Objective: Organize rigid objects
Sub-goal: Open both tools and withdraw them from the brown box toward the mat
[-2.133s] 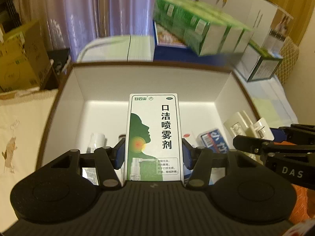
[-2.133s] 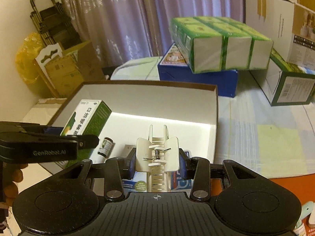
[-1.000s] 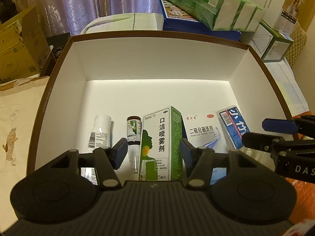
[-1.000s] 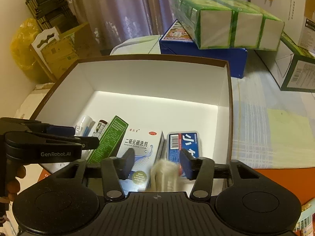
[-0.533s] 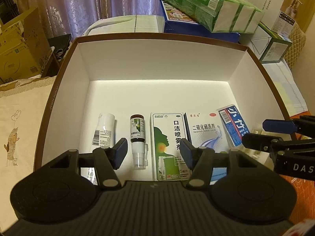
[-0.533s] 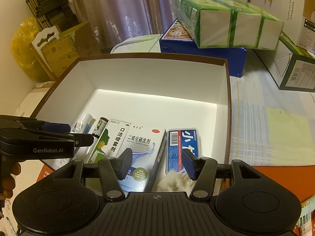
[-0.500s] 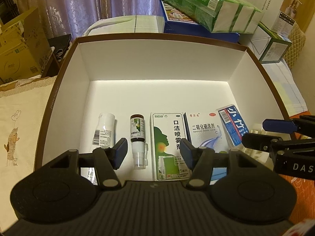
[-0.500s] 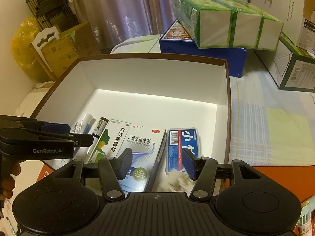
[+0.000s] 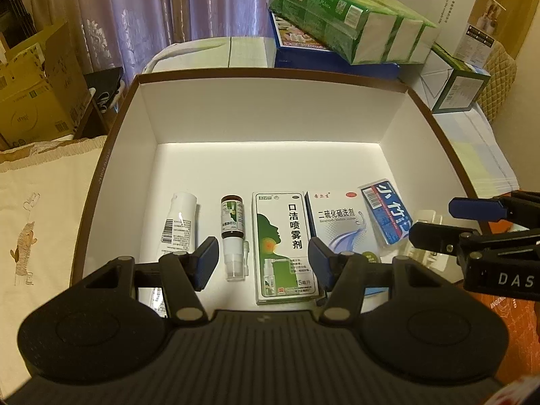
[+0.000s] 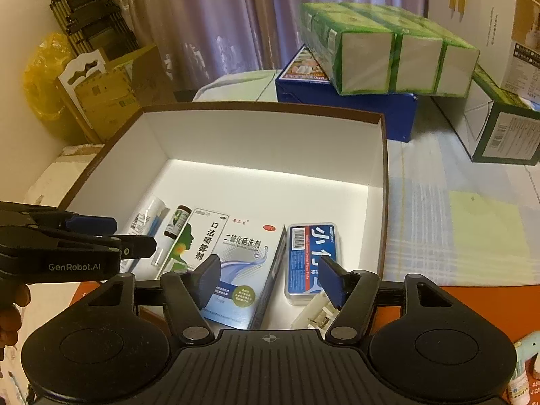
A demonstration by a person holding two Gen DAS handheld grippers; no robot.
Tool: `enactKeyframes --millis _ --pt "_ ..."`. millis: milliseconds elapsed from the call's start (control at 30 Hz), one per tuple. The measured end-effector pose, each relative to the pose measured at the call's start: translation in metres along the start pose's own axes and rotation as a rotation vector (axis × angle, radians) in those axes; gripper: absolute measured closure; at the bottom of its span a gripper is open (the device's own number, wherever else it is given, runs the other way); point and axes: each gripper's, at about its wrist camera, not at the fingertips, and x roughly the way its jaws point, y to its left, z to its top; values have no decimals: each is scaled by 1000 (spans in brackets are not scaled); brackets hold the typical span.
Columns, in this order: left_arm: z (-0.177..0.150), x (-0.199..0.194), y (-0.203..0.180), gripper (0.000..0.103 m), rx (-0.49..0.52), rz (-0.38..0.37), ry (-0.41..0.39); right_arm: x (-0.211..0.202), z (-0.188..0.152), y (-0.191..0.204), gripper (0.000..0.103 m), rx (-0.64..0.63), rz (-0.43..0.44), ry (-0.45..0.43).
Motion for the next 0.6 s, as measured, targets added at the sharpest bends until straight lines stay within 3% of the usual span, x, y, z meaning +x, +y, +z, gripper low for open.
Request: enactKeyframes --millis 600 --pt "-27 -50 -40 48 41 -57 -67 -58 -31 -12 40 40 33 -69"
